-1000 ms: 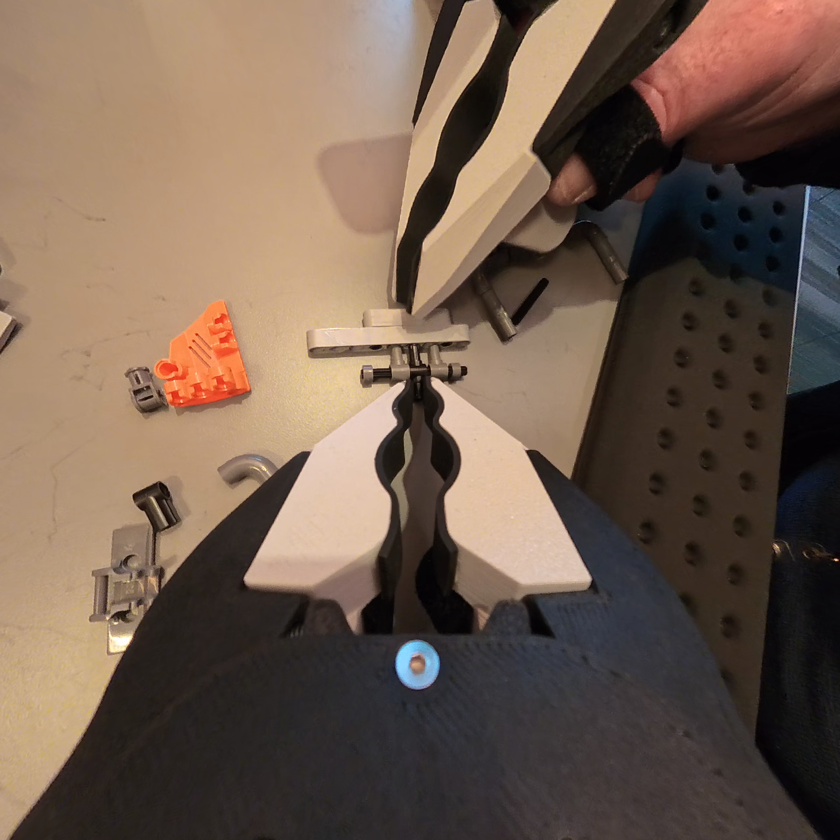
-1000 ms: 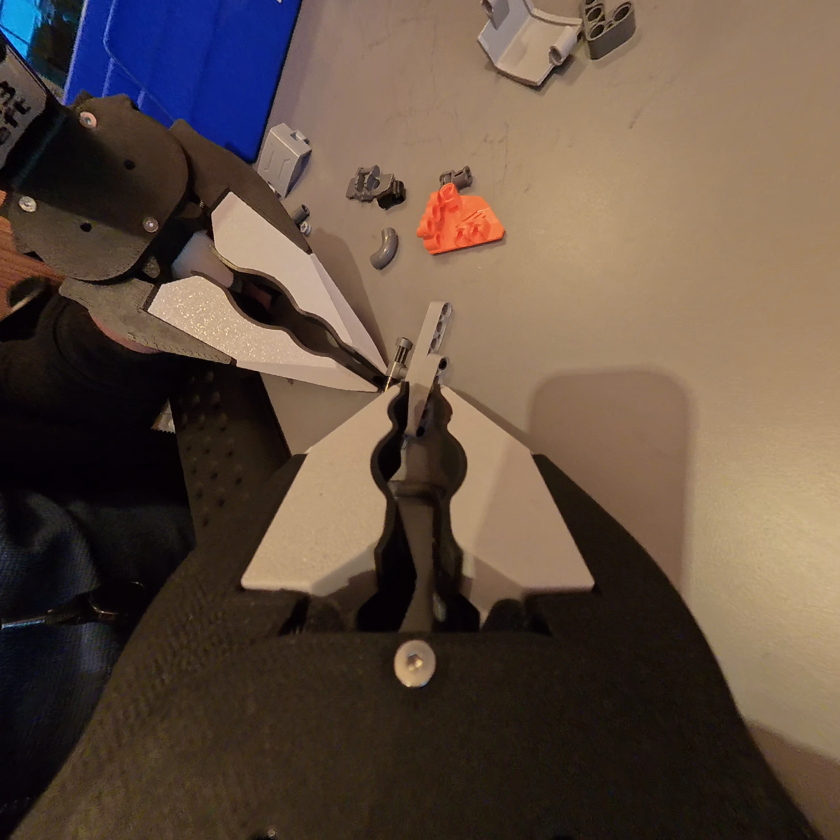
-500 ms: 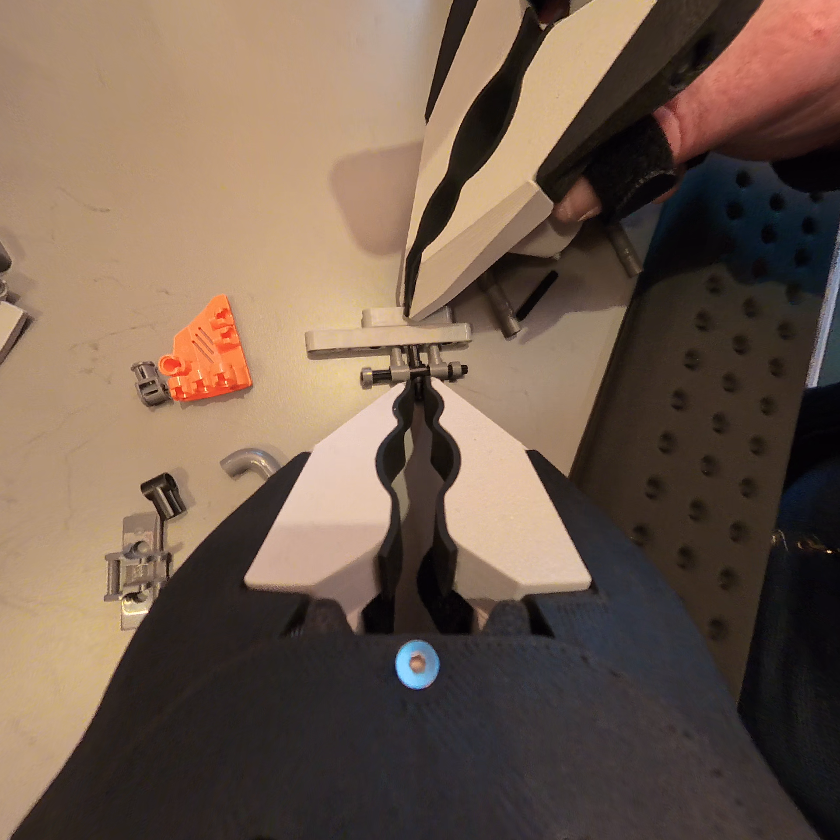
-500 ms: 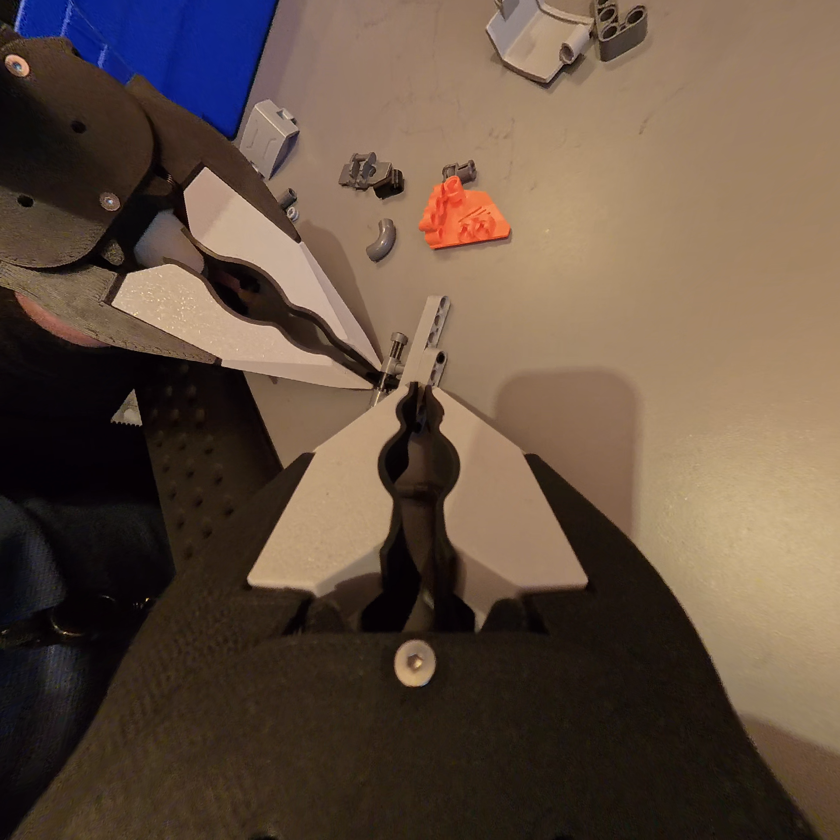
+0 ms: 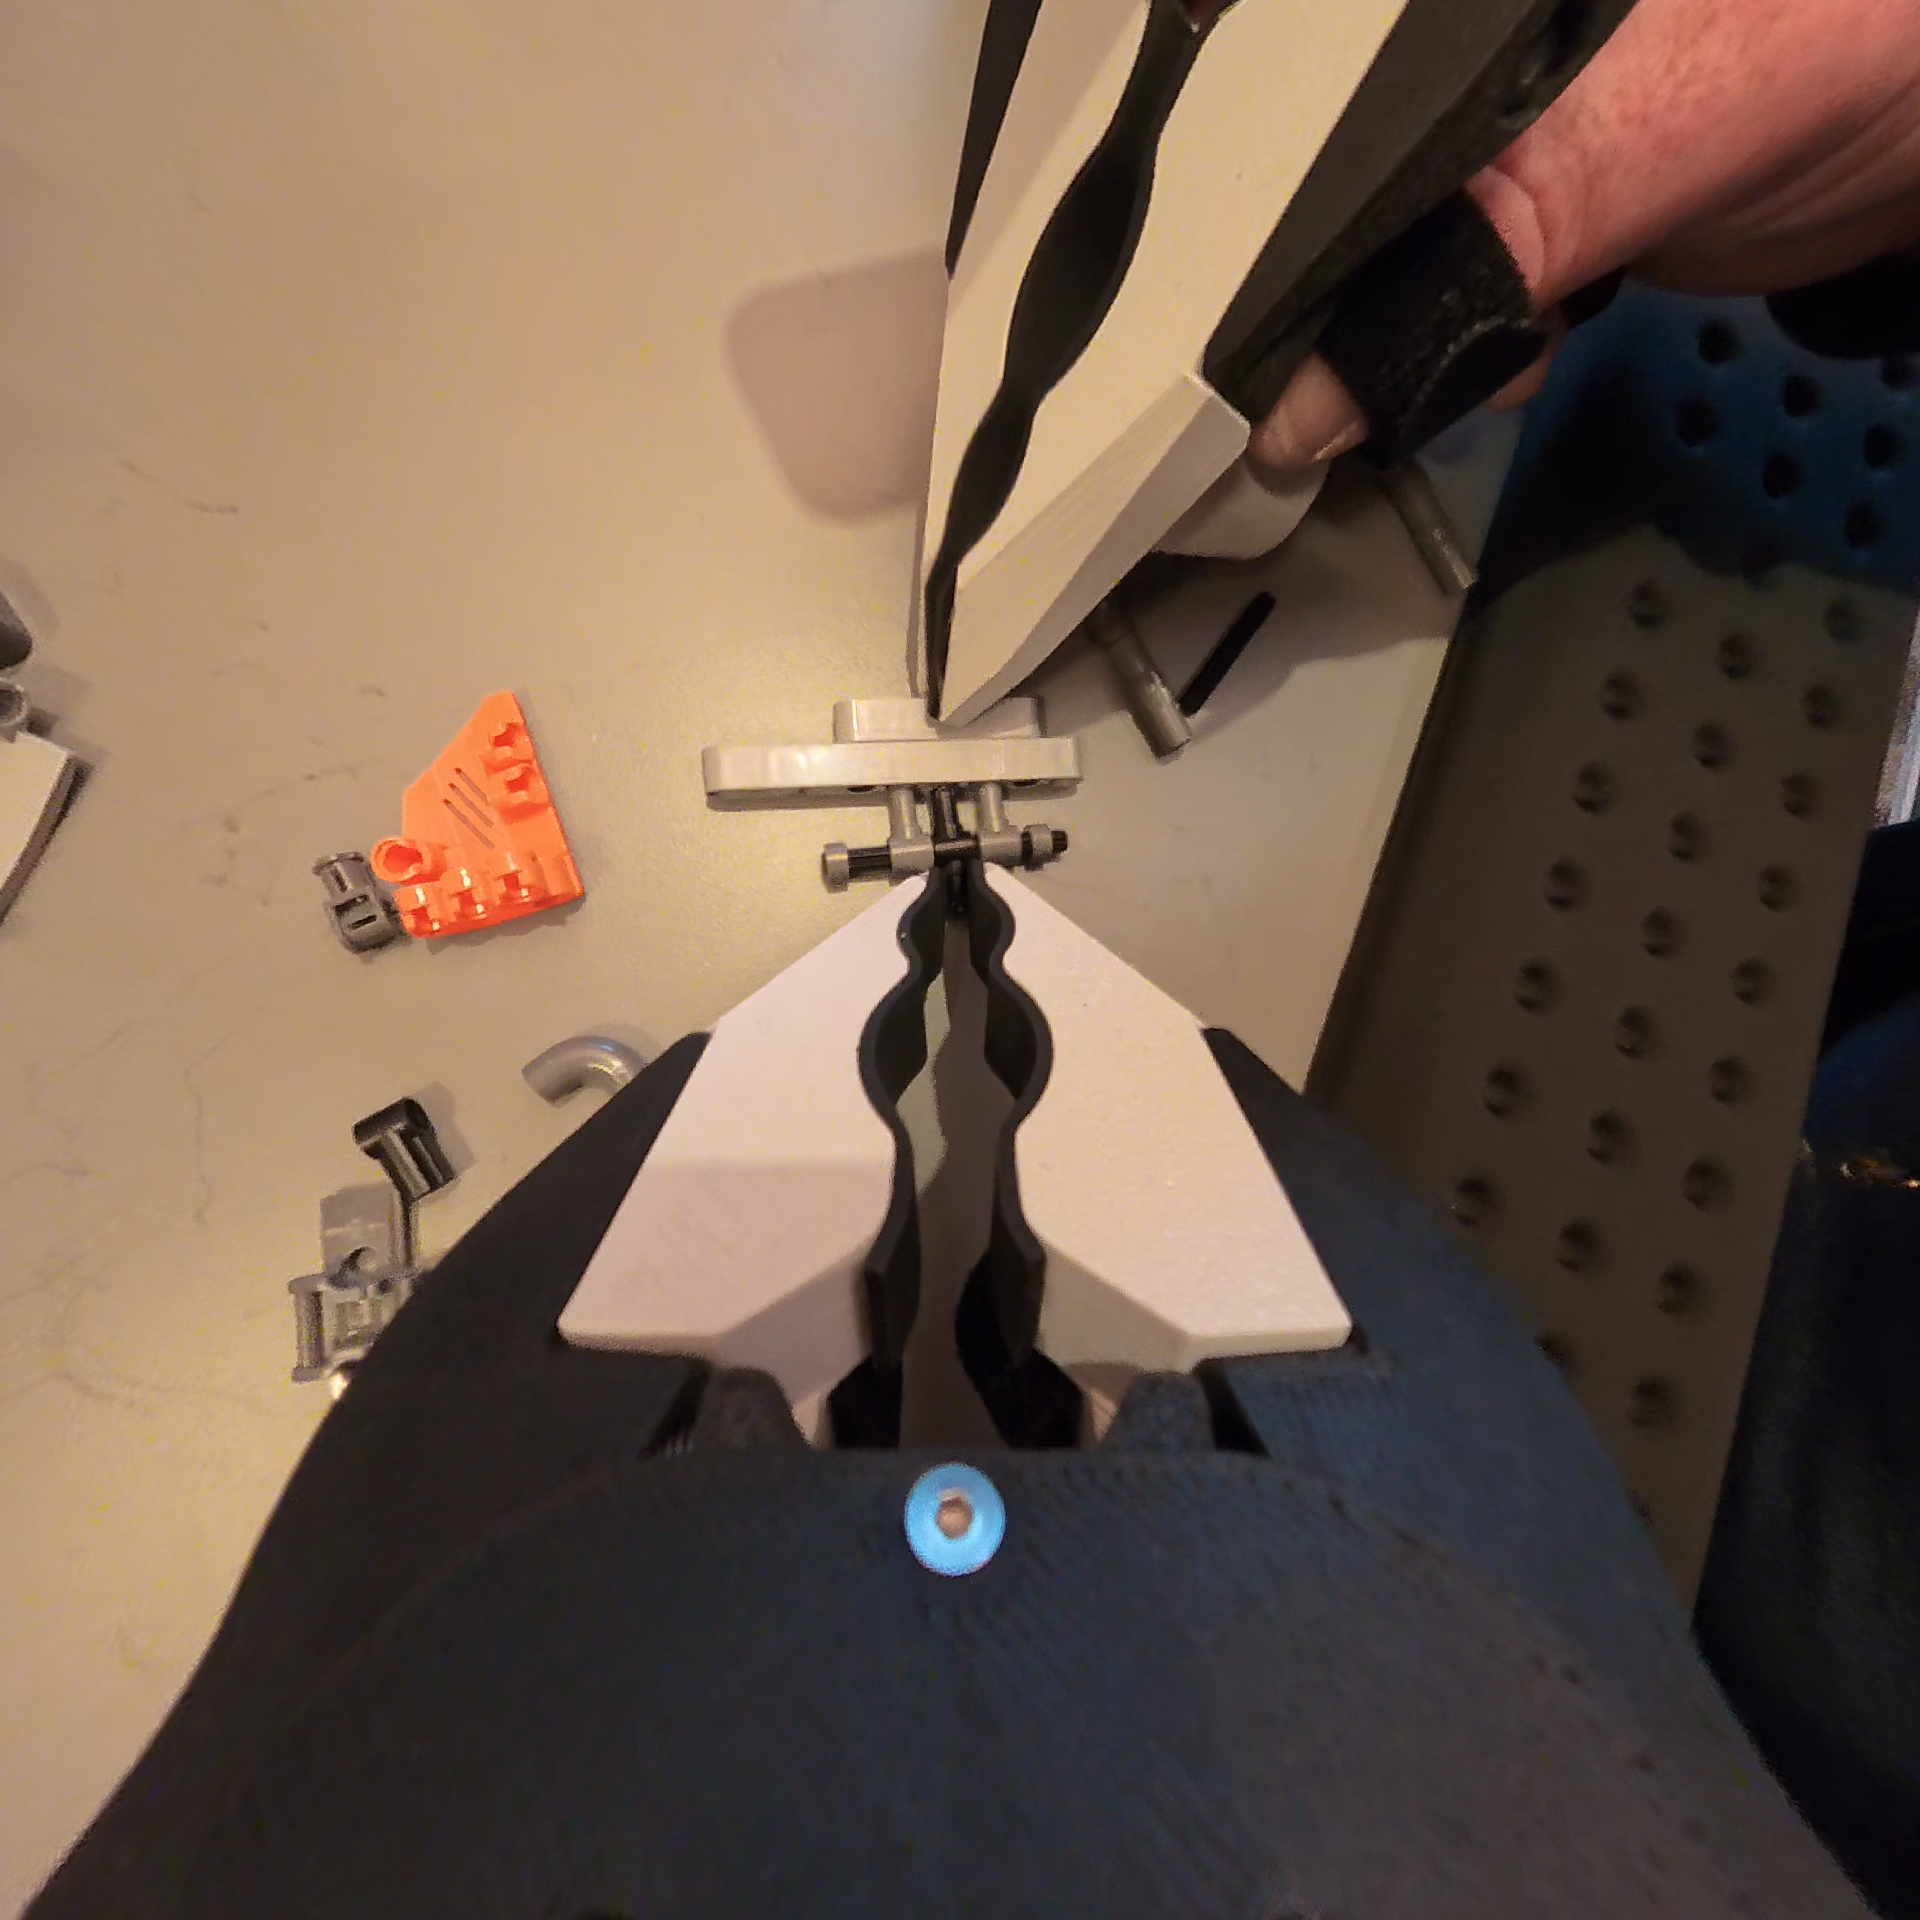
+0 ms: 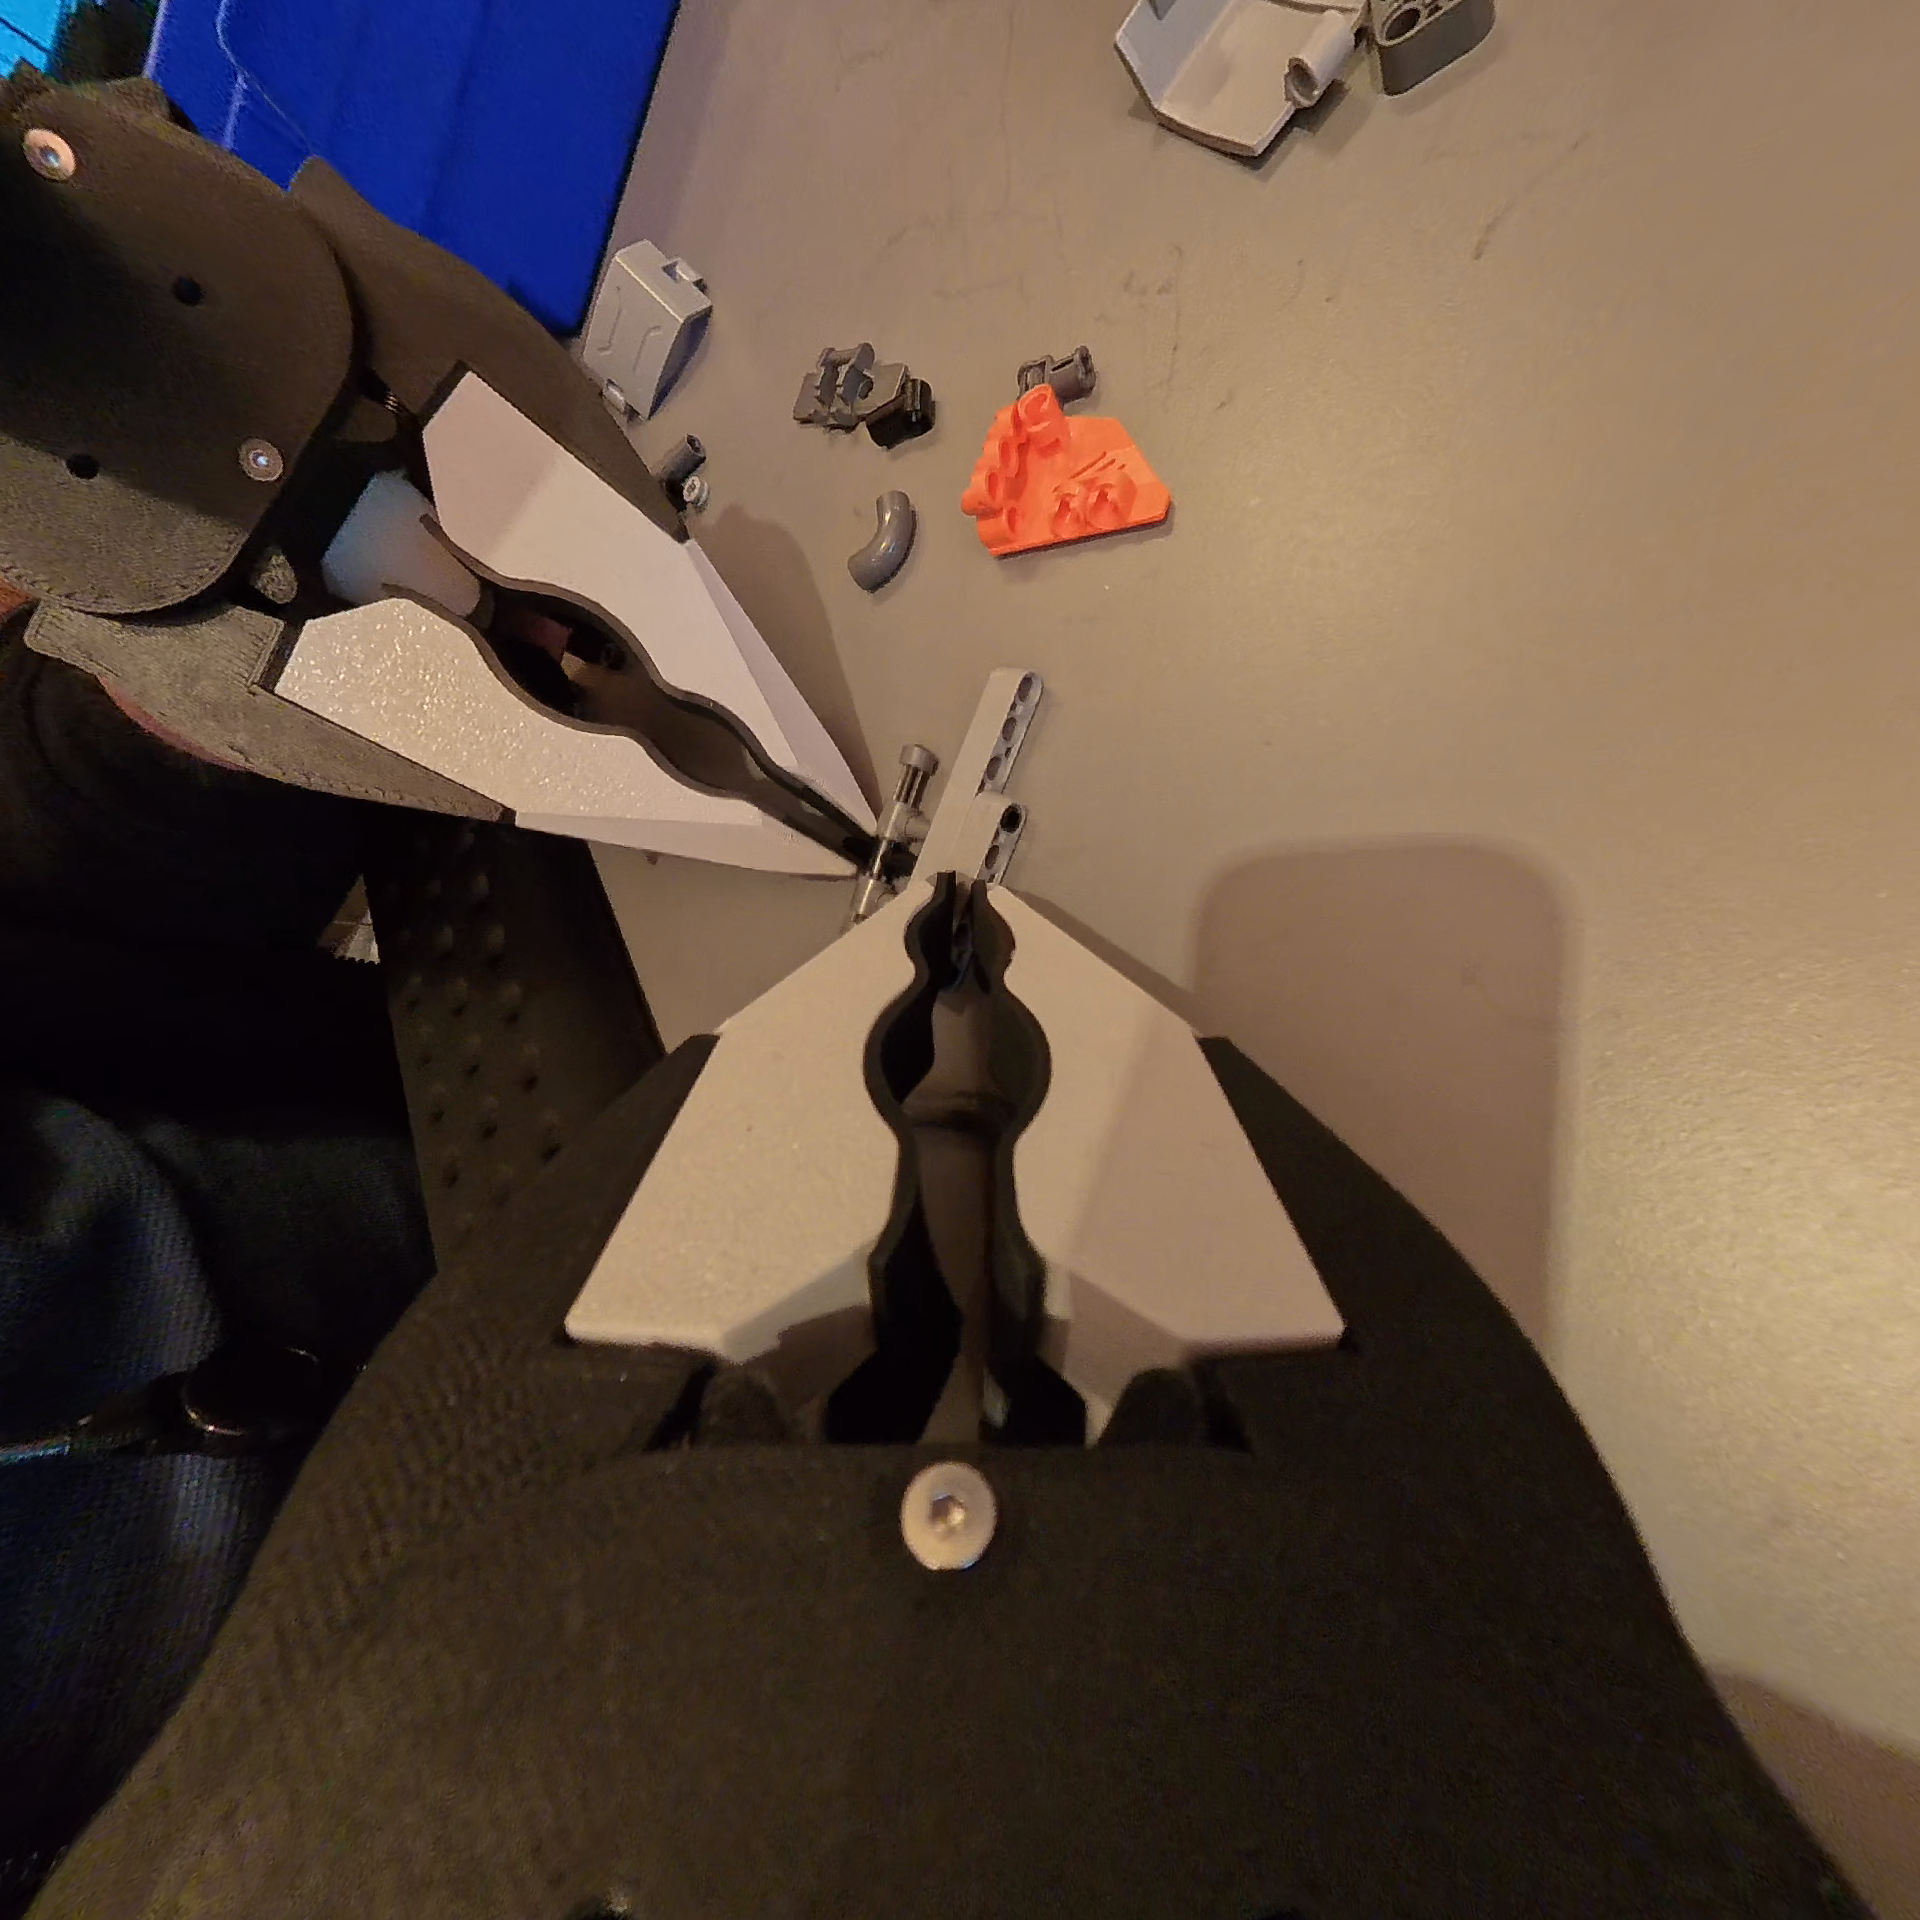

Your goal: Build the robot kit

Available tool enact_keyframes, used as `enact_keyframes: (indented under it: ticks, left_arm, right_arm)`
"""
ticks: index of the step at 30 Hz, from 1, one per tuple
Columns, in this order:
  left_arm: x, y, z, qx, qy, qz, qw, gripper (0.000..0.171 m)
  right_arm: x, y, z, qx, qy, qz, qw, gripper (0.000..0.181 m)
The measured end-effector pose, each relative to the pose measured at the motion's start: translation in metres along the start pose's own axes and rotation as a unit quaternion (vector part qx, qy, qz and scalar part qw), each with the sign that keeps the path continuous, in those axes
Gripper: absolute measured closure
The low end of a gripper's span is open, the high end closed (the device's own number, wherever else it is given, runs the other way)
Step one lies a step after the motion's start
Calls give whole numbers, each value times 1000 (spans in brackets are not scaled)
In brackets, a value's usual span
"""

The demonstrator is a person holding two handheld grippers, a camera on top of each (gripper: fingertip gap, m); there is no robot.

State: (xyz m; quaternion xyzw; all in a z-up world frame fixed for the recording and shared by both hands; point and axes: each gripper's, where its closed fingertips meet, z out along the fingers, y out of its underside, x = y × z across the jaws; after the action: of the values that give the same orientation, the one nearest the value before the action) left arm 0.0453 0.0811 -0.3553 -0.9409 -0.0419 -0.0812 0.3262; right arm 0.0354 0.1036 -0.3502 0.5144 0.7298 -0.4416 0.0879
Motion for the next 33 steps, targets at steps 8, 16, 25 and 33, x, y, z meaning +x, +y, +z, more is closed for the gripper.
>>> enact_keyframes:
  ticks: [8,16,25,33]
  left_arm:
    - [1,1,0,-9,3,21,1000,171]
    - [0,1,0,-13,-3,22,1000,171]
    - [0,0,1,-17,-2,21,1000,171]
    - [1,-1,2,-9,-3,17,1000,171]
  right_arm:
    - [-1,-1,2,1,-2,-1,1000,181]
    - [-4,-3,0,4,-13,2,1000,177]
    - [-2,-4,-1,7,-7,2,1000,177]
    - [-4,-1,4,-19,42,-45,998,165]
